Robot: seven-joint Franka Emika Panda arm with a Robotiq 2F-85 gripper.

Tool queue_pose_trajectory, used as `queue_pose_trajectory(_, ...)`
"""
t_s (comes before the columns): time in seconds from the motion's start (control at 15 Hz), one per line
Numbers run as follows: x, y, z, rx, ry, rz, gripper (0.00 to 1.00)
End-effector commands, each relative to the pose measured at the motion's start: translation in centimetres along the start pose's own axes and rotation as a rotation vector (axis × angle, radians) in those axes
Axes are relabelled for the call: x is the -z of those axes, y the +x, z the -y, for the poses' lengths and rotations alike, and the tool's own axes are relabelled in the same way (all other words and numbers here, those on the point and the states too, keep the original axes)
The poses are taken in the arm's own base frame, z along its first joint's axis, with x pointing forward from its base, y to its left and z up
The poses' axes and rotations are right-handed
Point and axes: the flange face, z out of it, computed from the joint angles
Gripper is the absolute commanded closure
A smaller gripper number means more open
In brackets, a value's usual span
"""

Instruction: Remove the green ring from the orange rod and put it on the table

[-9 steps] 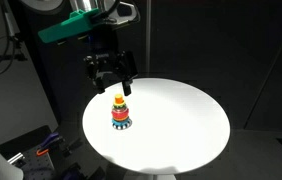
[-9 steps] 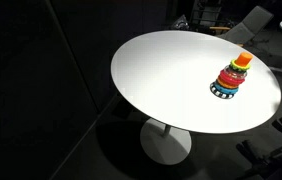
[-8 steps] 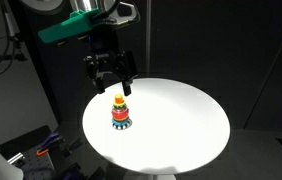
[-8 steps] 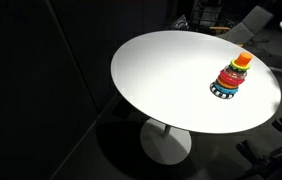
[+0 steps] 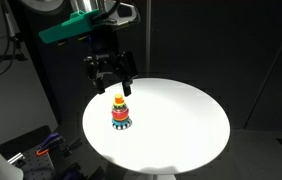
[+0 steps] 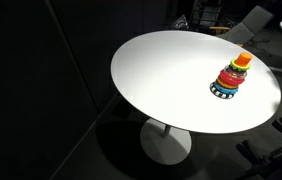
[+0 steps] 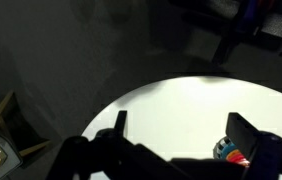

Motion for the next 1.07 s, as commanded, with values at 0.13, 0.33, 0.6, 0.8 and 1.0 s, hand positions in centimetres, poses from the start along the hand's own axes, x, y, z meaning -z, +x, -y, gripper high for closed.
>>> queue_pose_trajectory(0.13, 0.0, 2.7, -0.7, -0.010, -0.002, 0.009, 0.00)
queue_pose_trajectory(0.33, 0.3, 4.6, -1.0, -0.005, 0.004, -0.016, 0.00)
queue_pose_trajectory(0.6, 1.0, 7.4, -0.8, 0.002, 0.006, -0.076, 0.00)
queue_pose_trajectory(0.8, 1.0, 9.9, -0.4, 0.018, 0.014, -0.108, 0.00)
queue_pose_trajectory(1.0, 0.7, 12.6, 0.3, 0.034, 0.036, -0.121, 0.00)
